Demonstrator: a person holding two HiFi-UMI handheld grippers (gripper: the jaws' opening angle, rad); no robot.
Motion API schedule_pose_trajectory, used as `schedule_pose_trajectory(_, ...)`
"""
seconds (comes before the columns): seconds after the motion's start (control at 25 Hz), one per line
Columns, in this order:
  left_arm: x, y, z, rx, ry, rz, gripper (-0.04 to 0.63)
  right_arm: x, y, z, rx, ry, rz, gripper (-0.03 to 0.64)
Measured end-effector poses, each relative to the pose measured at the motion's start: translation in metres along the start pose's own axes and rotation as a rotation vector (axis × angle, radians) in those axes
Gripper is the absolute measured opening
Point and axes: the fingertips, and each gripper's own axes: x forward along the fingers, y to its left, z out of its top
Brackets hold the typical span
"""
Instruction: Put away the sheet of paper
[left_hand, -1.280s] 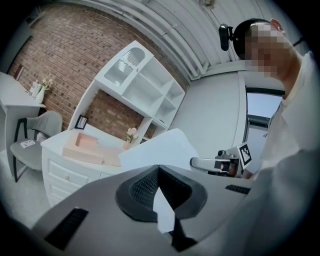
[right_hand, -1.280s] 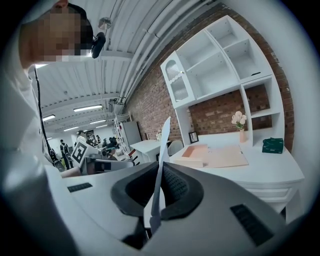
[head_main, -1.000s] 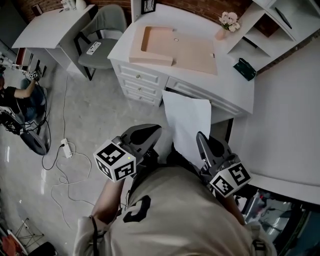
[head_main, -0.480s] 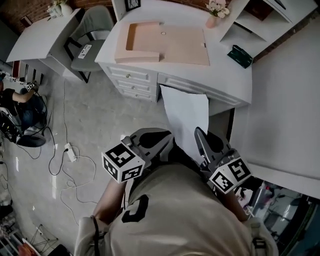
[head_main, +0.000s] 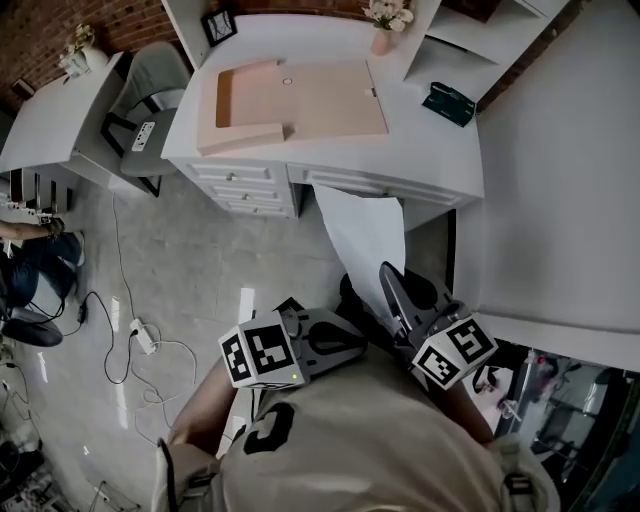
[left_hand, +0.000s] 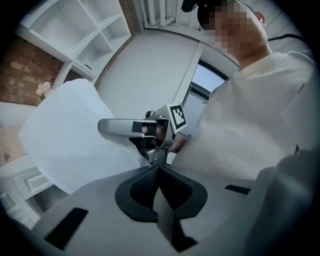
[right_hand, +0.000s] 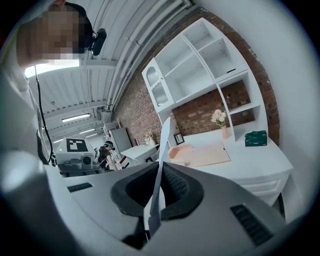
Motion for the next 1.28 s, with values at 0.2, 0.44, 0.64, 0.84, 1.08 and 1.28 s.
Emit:
schedule_pose_trajectory(0.2, -0.004, -0.011, -0.005, 0.068, 0.218, -0.115, 0.014, 0.013, 0.000, 0.003, -0.014, 0.025, 0.044, 0.028)
schedule_pose_trajectory(0.44, -0.008, -0.012, 0.024, 0.111, -0.020, -0.241, 0.014, 0.028, -0.003, 0.009, -0.024, 0.043, 0.088, 0.028)
schedule_pose_trajectory(0.64, -0.041, 0.038, 0.064, -0.071, -0.368, -0.045, 0.015, 0.038, -0.021, 0.017, 0.001, 0.041, 0.089, 0.028)
schedule_pose_trajectory(0.84, -0.076, 0.122, 0.067, 0.010, -0.317, 0.527, 0.015, 0.048, -0.041, 0.024, 0.008, 0.046, 0.122, 0.028)
schedule_pose_trajectory(1.08, -0.072, 0.143, 0.083, 0.066, -0.316, 0.678, 0.014, 0.057, -0.061, 0.032, 0.015, 0.051, 0.173, 0.028)
schedule_pose_trajectory(1.28, -0.095, 0.173, 0.103, -0.013, -0.442, 0.863, 0.015, 0.056, -0.084, 0.039, 0.009, 0.062, 0.214, 0.028)
